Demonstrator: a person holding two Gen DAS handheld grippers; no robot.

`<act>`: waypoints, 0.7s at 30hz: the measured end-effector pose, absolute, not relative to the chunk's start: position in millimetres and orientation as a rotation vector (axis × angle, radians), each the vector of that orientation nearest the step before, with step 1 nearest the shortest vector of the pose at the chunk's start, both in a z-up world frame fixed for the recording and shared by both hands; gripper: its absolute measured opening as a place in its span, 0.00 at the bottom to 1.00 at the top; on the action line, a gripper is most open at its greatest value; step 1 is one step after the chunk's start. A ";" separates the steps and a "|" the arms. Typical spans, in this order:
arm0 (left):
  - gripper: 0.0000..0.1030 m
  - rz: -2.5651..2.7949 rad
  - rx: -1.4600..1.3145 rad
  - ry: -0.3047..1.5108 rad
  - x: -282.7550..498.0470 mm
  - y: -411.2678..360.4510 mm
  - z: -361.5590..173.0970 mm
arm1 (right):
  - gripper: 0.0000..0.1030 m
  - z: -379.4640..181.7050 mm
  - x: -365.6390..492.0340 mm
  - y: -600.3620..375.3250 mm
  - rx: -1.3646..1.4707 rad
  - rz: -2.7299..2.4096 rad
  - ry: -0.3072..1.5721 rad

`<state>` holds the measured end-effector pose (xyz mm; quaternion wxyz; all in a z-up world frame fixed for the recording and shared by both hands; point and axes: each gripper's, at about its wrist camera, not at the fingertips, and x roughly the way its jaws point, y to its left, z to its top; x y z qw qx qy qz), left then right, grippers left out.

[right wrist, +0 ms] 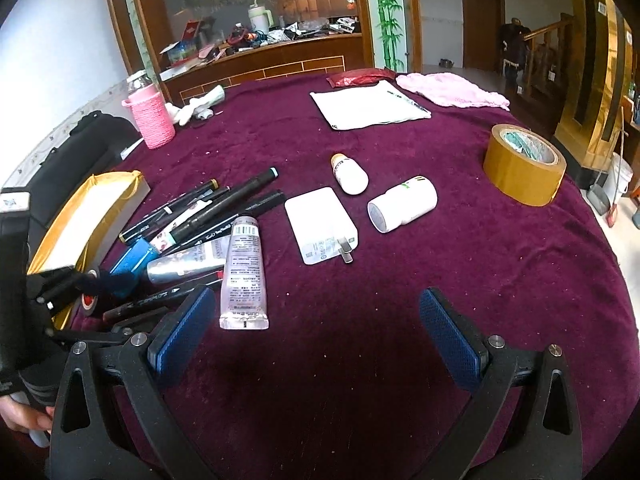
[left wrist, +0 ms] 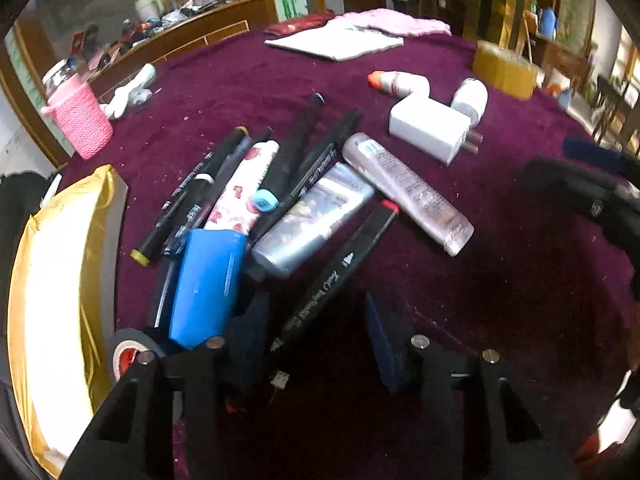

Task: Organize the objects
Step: 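Move the left tool toward the black markers while the right tool approaches the beige tube, then grasp a red-capped black marker with the left tool while the right tool grasps the beige tube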

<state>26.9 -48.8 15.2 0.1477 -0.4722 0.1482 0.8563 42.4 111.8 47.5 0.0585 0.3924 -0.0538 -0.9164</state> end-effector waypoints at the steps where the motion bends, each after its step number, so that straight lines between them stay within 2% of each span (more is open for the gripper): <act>1: 0.39 2.457 -1.354 0.443 28.1 -45.7 15.4 | 1.00 47.2 41.7 111.8 1.189 -2.779 -0.164; 3: 0.32 2.456 -1.349 0.449 28.5 -43.1 16.3 | 1.00 46.3 41.1 112.4 1.195 -2.782 -0.168; 7: 0.27 2.467 -1.344 0.454 33.9 -41.7 18.0 | 1.00 42.3 39.3 112.8 1.226 -2.773 -0.185; 16: 0.26 2.408 -1.426 0.229 58.4 -73.9 21.6 | 0.99 42.7 39.1 111.0 1.249 -2.698 -0.168; 20: 0.26 2.397 -1.428 0.227 63.5 -76.5 20.2 | 0.94 46.1 28.8 99.9 1.285 -2.535 -0.148; 21: 0.26 2.398 -1.429 0.230 63.3 -75.5 19.8 | 0.89 47.1 24.9 94.6 1.285 -2.488 -0.134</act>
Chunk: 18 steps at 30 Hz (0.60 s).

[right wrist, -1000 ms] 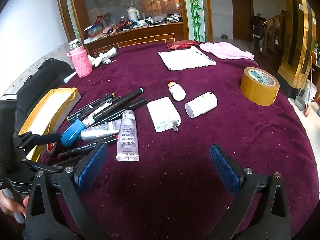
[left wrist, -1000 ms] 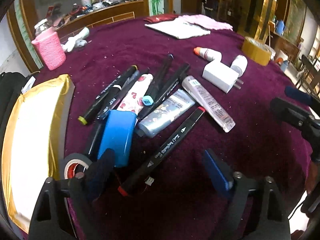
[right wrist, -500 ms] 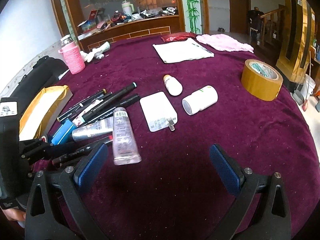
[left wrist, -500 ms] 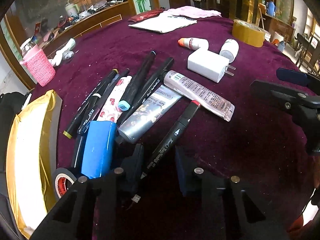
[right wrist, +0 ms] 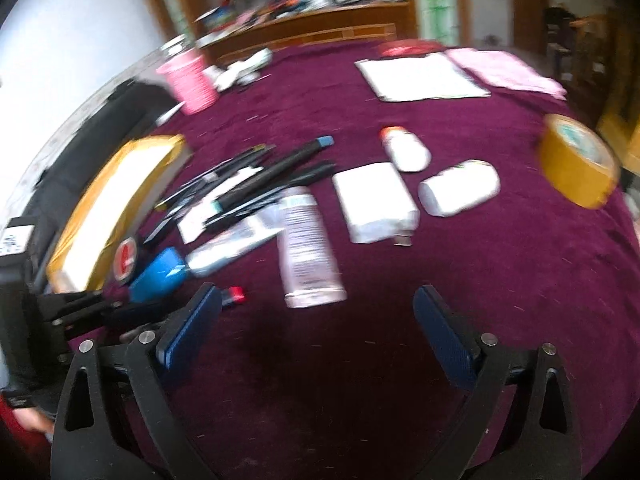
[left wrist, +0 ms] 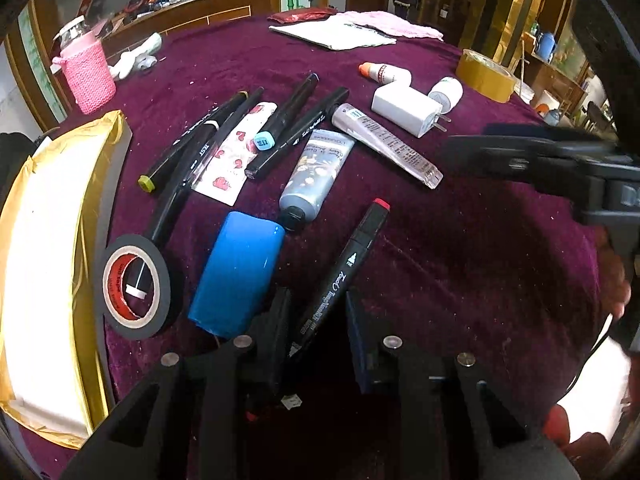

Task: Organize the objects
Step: 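Grasp a red-capped black marker with the left tool while the right tool grasps the beige tube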

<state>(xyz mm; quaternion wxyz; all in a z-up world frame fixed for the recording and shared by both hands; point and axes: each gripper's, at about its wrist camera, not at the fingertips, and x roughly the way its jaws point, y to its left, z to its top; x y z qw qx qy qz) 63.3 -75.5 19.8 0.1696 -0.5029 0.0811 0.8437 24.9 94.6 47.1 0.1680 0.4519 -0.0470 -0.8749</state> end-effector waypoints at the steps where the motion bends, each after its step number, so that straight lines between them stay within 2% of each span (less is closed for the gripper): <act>1: 0.26 2.397 -1.436 0.235 61.8 -73.4 19.4 | 0.86 47.2 20.1 88.2 1.287 -2.449 -0.108; 3: 0.26 2.396 -1.439 0.243 59.8 -70.5 18.8 | 0.76 44.3 8.5 75.3 1.307 -2.409 -0.032; 5: 0.27 2.391 -1.438 0.247 57.5 -67.9 17.7 | 0.74 37.5 -4.3 65.4 1.337 -2.388 0.035; 8: 0.27 2.380 -1.449 0.230 53.3 -66.9 16.1 | 0.60 27.4 -21.3 54.1 1.372 -2.351 0.084; 16: 0.27 2.359 -1.464 0.235 41.0 -56.6 15.6 | 0.55 8.6 -52.0 44.1 1.400 -2.343 0.128; 17: 0.27 2.359 -1.463 0.241 39.9 -55.3 15.4 | 0.53 8.8 -52.4 43.8 1.389 -2.350 0.137; 18: 0.27 2.359 -1.461 0.252 38.6 -53.0 15.1 | 0.47 8.7 -51.5 44.1 1.384 -2.360 0.150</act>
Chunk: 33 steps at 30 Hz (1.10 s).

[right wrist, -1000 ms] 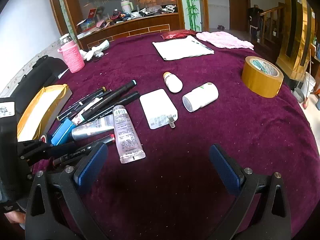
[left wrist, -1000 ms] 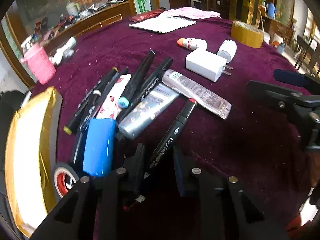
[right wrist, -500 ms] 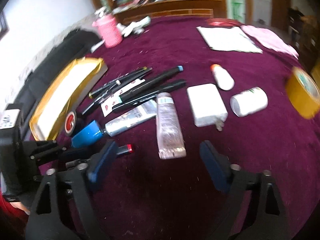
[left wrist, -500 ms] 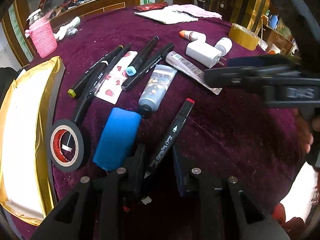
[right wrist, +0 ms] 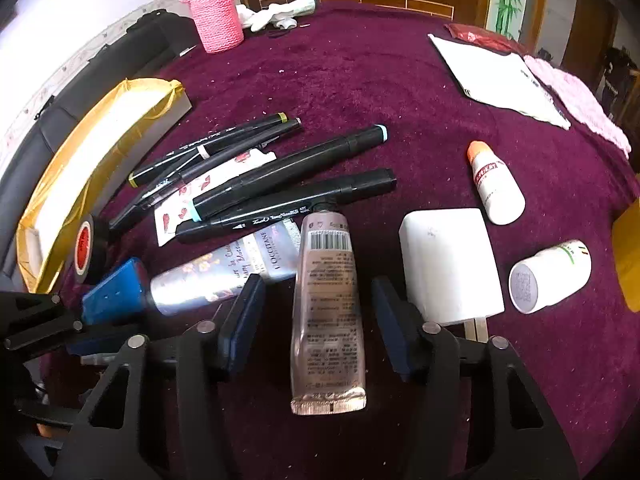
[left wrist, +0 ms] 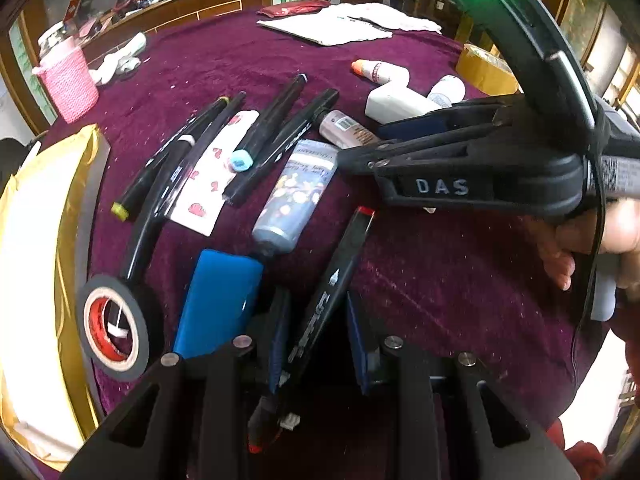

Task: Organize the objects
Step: 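Grasp a red-capped black marker with the left tool while the right tool grasps the beige tube, then carry the black marker and beige tube with both tools over the white tray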

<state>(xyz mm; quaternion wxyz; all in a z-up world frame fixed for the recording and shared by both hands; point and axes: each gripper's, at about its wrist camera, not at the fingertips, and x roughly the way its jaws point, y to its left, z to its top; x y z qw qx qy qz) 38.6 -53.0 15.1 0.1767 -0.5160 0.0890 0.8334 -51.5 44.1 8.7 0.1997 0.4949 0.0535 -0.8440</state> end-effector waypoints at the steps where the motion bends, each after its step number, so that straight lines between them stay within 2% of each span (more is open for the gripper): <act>1: 0.27 2.361 -1.458 0.266 37.7 -50.8 14.9 | 0.42 8.5 -51.7 44.0 1.383 -2.379 0.173; 2: 0.27 2.361 -1.455 0.284 37.1 -48.1 14.7 | 0.33 8.2 -51.6 43.6 1.380 -2.399 0.200; 3: 0.26 2.360 -1.452 0.300 37.4 -46.4 14.7 | 0.32 7.9 -51.2 44.1 1.377 -2.406 0.212; 9: 0.22 2.356 -1.419 0.267 44.7 -51.0 19.9 | 0.31 7.9 -47.6 42.6 1.357 -2.420 0.251; 15: 0.21 2.392 -1.365 0.164 54.0 -67.8 38.5 | 0.31 19.0 -36.7 57.2 1.326 -2.376 0.054; 19: 0.14 2.421 -1.355 0.089 57.7 -84.1 48.5 | 0.31 28.7 -23.7 56.7 1.286 -2.370 0.024; 24: 0.13 2.461 -1.353 0.015 61.7 -105.6 52.9 | 0.31 37.2 -11.3 54.0 1.257 -2.370 0.010; 29: 0.13 2.424 -1.404 0.012 61.1 -107.7 43.3 | 0.31 38.7 -5.2 50.0 1.255 -2.366 0.010; 33: 0.15 2.428 -1.431 0.114 62.4 -94.8 33.5 | 0.31 35.4 -3.3 49.8 1.267 -2.366 0.000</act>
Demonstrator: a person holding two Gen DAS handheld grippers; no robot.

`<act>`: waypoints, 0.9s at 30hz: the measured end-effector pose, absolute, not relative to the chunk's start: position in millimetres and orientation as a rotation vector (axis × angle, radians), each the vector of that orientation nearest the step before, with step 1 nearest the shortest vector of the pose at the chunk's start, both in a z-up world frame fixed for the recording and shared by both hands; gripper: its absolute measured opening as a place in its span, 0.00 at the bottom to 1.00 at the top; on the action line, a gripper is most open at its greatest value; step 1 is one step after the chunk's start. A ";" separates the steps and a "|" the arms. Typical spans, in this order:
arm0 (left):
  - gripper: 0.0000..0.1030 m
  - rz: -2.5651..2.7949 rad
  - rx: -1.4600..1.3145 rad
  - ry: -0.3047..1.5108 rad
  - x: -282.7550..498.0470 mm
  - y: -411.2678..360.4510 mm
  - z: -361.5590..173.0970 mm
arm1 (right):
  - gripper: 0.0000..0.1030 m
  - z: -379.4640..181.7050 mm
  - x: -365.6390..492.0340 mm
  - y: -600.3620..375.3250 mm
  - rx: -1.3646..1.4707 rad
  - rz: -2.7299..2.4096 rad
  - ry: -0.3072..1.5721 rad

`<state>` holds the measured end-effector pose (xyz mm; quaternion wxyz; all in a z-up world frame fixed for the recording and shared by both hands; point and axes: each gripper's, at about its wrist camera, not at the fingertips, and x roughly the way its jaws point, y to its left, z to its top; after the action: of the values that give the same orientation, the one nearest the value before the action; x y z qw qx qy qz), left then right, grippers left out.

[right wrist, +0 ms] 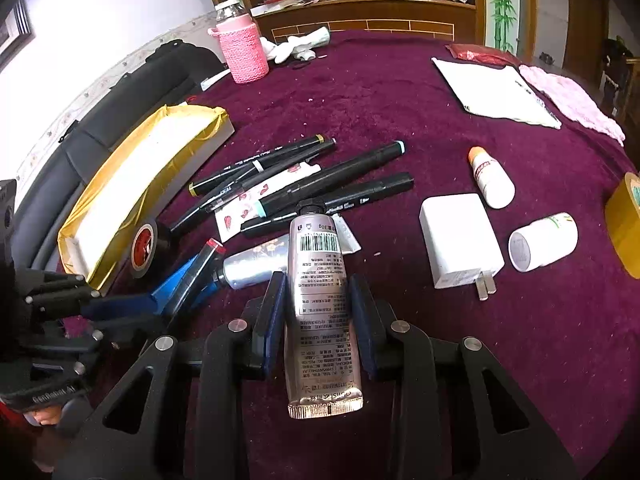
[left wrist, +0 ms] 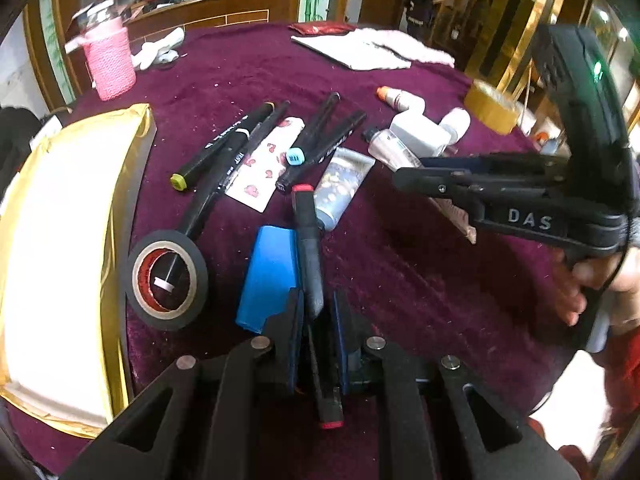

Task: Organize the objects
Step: 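Carry the black marker and beige tube with both tools over the white tray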

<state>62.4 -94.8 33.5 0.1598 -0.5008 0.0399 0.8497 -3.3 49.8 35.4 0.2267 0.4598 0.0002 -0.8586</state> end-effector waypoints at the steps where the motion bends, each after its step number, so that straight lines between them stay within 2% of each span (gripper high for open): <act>1: 0.15 2.433 -1.438 0.130 61.9 -93.2 31.7 | 0.31 34.4 -3.0 50.0 1.270 -2.364 0.000; 7: 0.16 2.421 -1.468 0.125 63.5 -92.8 31.4 | 0.31 29.2 1.3 46.6 1.278 -2.341 -0.007; 12: 0.23 2.361 -1.527 0.092 68.0 -87.6 16.7 | 0.31 26.7 2.0 43.7 1.274 -2.330 -0.020; 17: 0.24 2.348 -1.557 0.057 55.4 -84.5 13.7 | 0.31 26.7 2.3 46.9 1.270 -2.334 -0.037; 20: 0.24 2.358 -1.544 0.104 52.6 -79.3 12.4 | 0.31 27.1 3.4 47.9 1.264 -2.336 -0.045; 23: 0.20 2.388 -1.520 0.212 58.2 -70.2 11.6 | 0.31 27.6 5.3 48.8 1.262 -2.339 -0.051; 27: 0.15 2.381 -1.498 0.097 58.9 -76.9 19.8 | 0.31 29.0 6.4 52.7 1.256 -2.347 -0.061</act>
<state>58.9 -76.9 19.8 0.1628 -0.5250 0.0340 0.8347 6.4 52.7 29.0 0.2371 0.4582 -0.0222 -0.8563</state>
